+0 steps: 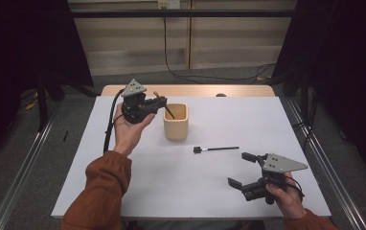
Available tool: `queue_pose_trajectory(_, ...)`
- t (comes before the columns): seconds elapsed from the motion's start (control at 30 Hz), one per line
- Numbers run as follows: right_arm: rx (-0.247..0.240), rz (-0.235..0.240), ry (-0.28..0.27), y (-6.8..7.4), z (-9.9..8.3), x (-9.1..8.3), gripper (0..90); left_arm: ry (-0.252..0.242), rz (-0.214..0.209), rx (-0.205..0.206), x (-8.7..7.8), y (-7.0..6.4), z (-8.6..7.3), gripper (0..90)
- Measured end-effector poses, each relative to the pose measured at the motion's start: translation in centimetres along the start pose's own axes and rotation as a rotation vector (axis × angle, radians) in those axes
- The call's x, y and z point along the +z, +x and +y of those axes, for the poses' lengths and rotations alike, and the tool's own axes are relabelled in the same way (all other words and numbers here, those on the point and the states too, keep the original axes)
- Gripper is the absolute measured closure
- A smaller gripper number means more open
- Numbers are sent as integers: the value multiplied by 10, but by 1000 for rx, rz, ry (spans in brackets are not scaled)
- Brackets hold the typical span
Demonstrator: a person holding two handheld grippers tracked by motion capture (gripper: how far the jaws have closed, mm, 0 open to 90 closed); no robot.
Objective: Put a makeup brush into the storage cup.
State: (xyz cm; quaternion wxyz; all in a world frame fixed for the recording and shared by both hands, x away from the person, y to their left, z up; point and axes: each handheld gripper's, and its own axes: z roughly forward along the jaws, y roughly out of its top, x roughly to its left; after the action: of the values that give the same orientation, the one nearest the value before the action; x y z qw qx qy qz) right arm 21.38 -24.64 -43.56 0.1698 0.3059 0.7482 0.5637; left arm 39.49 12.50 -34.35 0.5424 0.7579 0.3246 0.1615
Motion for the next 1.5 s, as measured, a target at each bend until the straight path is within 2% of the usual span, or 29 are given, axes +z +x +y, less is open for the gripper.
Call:
queue_pose_trajectory(0.43,1,0,0,0,0,-1,7,25,-6,-26,10,4,-16,837)
queue_pose_trajectory(0.67,-1,-9,-2,0,0,-1,9,41,-18,-18,16,1,-19,836)
queue_pose_trajectory(1.1,-1,-9,-1,0,0,-1,9,62,-16,-3,24,-1,-24,835)
queue_pose_trajectory(1.3,-2,-11,-2,-1,0,-1,10,64,-13,-10,26,0,-29,832)
queue_pose_trajectory(1.5,0,-9,-3,-1,0,-1,10,69,-13,-8,27,0,-30,793)
